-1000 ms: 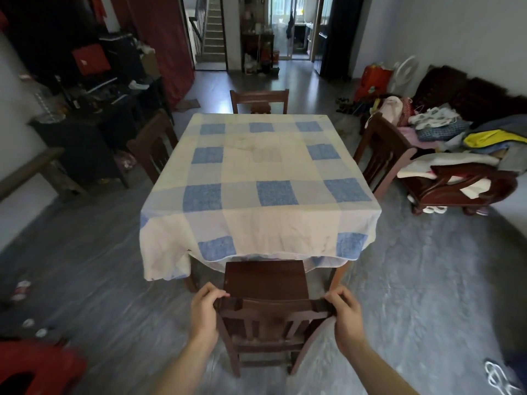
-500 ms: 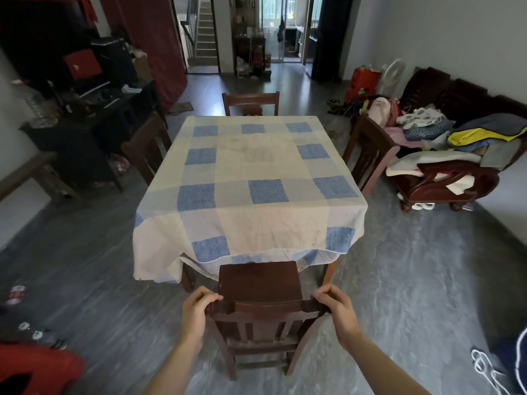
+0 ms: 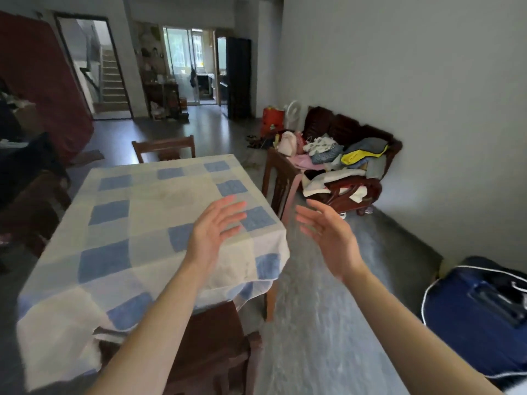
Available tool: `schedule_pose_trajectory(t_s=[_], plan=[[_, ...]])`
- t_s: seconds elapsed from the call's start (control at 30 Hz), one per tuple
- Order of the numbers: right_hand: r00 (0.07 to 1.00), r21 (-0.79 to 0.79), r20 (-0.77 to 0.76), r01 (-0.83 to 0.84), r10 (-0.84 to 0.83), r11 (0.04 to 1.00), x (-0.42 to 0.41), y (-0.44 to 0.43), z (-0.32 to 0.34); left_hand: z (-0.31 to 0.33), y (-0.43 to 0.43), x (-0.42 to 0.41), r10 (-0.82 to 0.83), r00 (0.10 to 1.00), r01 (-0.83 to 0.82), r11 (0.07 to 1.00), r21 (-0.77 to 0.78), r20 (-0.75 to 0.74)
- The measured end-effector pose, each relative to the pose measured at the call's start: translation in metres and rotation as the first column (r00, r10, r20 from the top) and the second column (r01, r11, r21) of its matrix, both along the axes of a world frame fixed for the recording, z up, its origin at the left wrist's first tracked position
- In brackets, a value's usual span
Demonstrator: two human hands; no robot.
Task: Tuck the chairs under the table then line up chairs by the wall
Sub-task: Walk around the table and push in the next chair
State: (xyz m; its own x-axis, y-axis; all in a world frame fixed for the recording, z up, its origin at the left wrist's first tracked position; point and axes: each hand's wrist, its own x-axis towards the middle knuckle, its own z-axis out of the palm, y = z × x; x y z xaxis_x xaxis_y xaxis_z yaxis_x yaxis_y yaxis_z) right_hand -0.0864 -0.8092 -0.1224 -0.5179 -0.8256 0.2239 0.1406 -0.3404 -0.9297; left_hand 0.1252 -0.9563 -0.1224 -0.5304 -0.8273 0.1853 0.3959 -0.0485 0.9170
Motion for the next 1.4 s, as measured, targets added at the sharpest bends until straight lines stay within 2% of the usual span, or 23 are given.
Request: schedule_pose_trajectory(t_s=[0.2,0.3,0.5,0.63,0.87,1.1,1.2,1.4], plan=[[0.969,-0.041,0.009,0.249,-0.248,0.968,-0.109,0.062,0.025,0.021,0.018,-0.145,-0.224,0.975,0.223,0.974,-0.049,-0.013],[0.948,-0.055,-0.001,0.317,-0.317,0.947,-0.166,0.079,0.031,0.027,0.025,-0.217,-0.300,0.954,0.298,0.951,-0.079,-0.004],[0.942,-0.041,0.003,0.336,-0.336,0.941,-0.301,0.084,0.025,0.020,0.030,-0.358,-0.341,0.940,0.341,0.938,-0.058,0.009],[0.961,0.022,-0.020,0.274,-0.274,0.961,-0.379,0.067,0.025,0.022,0.027,-0.444,-0.305,0.951,0.307,0.951,-0.030,0.043],[0.989,0.050,-0.034,0.147,-0.145,0.988,-0.502,-0.008,0.011,-0.001,-0.033,-0.555,-0.243,0.970,0.243,0.969,0.039,0.020],[0.993,0.113,-0.084,0.088,-0.079,0.990,-0.626,-0.130,-0.022,-0.038,-0.142,-0.671,-0.180,0.983,0.181,0.981,0.073,-0.023],[0.992,0.125,-0.076,0.106,-0.097,0.986,-0.678,-0.179,-0.016,-0.036,-0.190,-0.725,-0.151,0.988,0.152,0.981,0.123,-0.018],[0.994,0.067,-0.091,0.062,-0.056,0.996,-0.780,-0.284,0.002,-0.014,-0.284,-0.817,-0.077,0.997,0.077,0.993,0.094,0.002]])
